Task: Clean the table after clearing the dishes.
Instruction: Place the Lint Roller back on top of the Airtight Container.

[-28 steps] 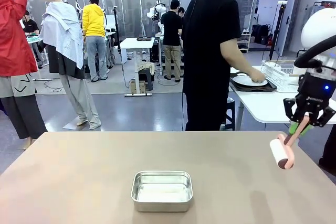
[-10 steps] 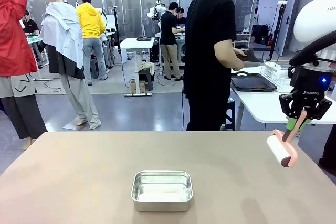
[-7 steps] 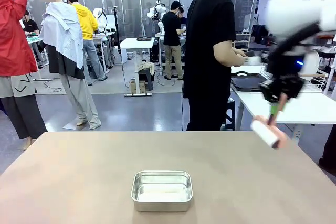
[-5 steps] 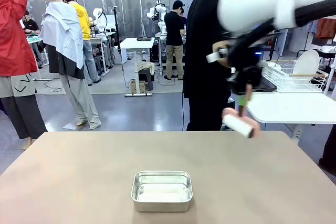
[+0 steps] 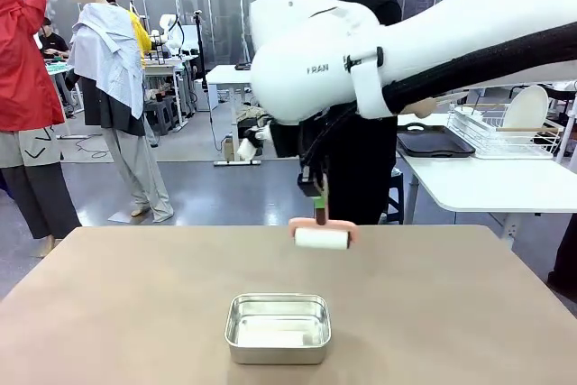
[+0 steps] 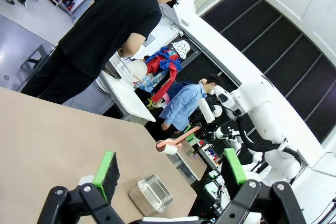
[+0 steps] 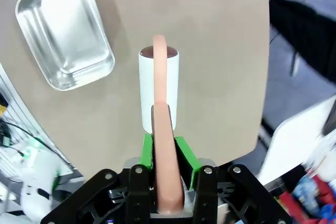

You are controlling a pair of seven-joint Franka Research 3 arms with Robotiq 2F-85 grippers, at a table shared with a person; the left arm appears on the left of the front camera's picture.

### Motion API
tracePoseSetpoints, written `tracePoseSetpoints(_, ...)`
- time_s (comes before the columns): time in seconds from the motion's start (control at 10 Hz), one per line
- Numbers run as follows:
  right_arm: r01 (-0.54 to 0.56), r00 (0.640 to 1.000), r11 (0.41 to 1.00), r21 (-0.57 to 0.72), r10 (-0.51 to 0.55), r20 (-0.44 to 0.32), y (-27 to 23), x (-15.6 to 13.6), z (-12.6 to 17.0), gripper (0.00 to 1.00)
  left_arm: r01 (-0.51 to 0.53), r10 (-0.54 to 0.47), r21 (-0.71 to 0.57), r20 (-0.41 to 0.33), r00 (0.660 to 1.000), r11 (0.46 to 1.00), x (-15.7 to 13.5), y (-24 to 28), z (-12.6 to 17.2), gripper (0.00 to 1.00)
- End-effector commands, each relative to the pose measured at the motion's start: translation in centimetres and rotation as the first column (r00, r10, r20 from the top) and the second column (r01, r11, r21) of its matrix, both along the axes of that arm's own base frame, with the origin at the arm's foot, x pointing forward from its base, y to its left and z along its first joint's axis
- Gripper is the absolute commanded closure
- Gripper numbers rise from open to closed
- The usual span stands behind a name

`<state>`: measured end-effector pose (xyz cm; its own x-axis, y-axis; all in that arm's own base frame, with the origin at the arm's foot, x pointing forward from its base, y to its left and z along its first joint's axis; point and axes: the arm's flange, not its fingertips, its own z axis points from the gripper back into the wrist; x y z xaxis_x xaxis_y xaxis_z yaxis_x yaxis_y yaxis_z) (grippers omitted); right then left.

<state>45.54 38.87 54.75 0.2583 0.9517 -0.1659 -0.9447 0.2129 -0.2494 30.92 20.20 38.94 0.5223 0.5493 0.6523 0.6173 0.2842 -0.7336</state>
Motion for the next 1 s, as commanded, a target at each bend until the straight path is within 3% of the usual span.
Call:
tracePoseSetpoints(0.0,-0.145,0.989,0.989,0.029,0.145,0.018,-0.2,-1.5,0.3,0.77,0.008,-0.008,-0.003,0.007,1.000,1.000,-0.5,0.0,0.1,0.00)
tracePoseSetpoints(0.1,-0.134,0.991,0.989,0.067,0.136,-0.013,-0.3,-2.2,0.9,0.77,0.008,-0.008,-0.003,0.007,1.000,1.000,-0.5,0.0,0.1,0.00)
tracePoseSetpoints(0.2,-0.083,0.997,0.997,0.005,0.083,0.007,1.3,-0.9,0.2,0.77,0.008,-0.008,-0.003,0.007,1.000,1.000,-0.5,0.0,0.1,0.00)
tracePoseSetpoints(0.6,-0.083,0.997,0.997,0.005,0.083,0.007,1.3,-0.9,0.2,0.77,0.008,-0.008,-0.003,0.007,1.000,1.000,-0.5,0.0,0.1,0.00)
tracePoseSetpoints(0.8,-0.179,0.984,0.983,0.039,0.180,-0.011,2.2,-1.1,-0.4,0.77,0.008,-0.008,-0.003,0.007,1.000,1.000,-0.5,0.0,0.1,0.00)
tracePoseSetpoints(0.9,-0.174,0.984,0.984,0.027,0.175,-0.036,2.9,-1.6,-0.9,0.77,0.008,-0.008,-0.003,0.007,1.000,1.000,-0.5,0.0,0.1,0.00)
